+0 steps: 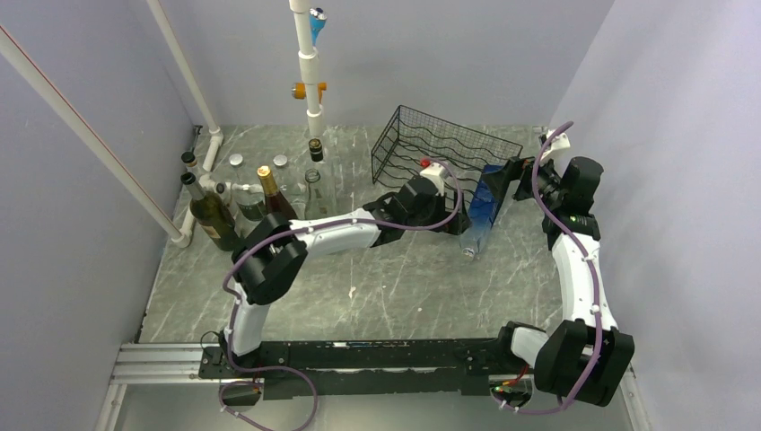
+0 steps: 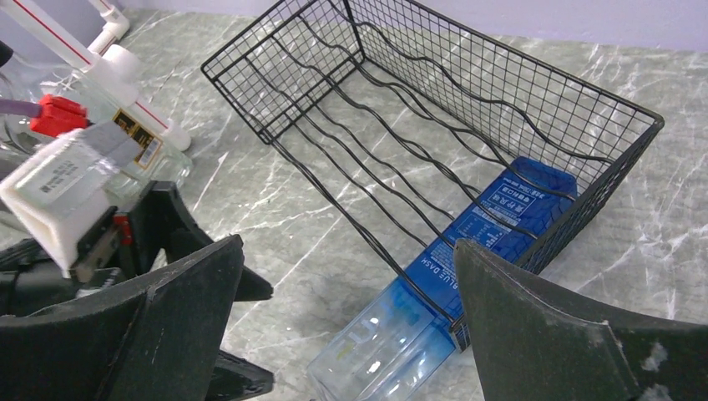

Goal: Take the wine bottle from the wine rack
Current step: Pick up the wine bottle from the wine rack.

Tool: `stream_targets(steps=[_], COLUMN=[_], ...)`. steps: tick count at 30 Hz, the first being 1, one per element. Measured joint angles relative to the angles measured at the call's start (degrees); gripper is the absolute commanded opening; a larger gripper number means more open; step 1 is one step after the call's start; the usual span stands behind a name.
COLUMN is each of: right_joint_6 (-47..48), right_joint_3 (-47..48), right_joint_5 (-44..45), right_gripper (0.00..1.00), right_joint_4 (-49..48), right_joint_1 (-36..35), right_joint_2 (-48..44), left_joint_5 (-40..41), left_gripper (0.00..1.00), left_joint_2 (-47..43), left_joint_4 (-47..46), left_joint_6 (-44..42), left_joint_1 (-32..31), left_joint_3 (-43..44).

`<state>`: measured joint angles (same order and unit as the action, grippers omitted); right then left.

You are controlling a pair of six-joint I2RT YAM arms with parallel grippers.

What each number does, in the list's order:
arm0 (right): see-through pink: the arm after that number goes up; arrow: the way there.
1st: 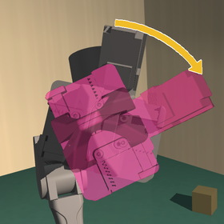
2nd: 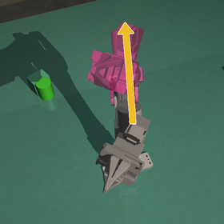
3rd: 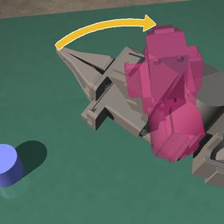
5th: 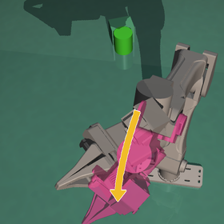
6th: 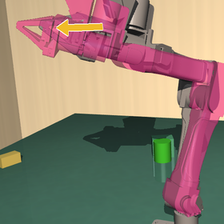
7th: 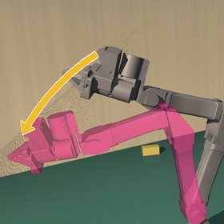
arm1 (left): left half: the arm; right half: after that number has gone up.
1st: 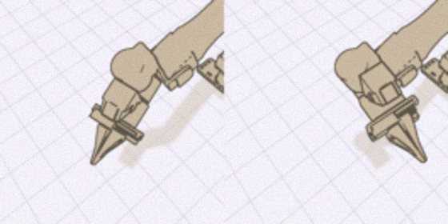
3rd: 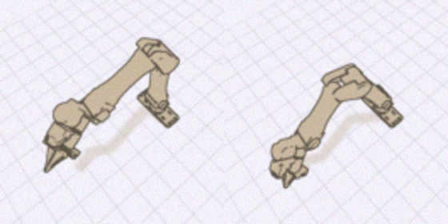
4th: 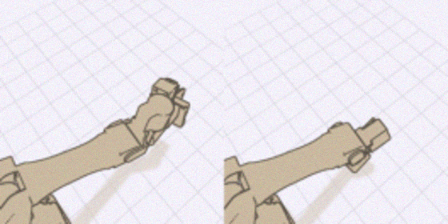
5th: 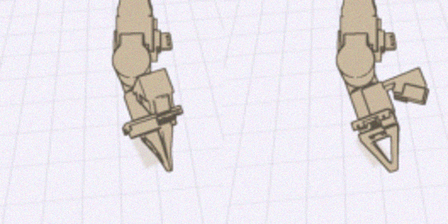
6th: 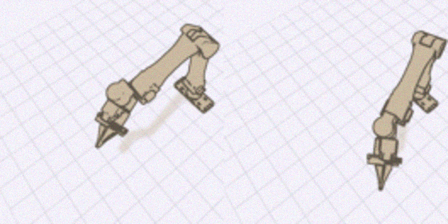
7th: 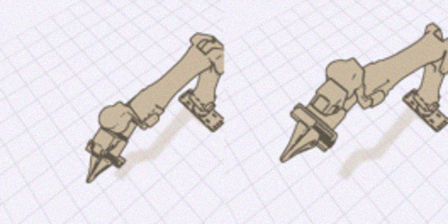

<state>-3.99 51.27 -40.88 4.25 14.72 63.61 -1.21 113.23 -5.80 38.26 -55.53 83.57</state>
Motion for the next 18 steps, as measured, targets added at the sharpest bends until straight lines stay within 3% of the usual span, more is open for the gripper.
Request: stream_targets(steps=[18], right_joint_6=[-0.1], right_joint_3=[-0.5], right_joint_5=[-0.1], right_gripper=[1.0], right_joint_4=[-0.5], right_joint_1=[0.3], right_joint_2=[0.0], left_joint_5=[-5.9], left_gripper=[0.99], left_joint_2=[13.8], left_joint_4=[-0.4], left_joint_6=[-3.7], left_joint_1=[-0.2], left_joint_3=[12.1])
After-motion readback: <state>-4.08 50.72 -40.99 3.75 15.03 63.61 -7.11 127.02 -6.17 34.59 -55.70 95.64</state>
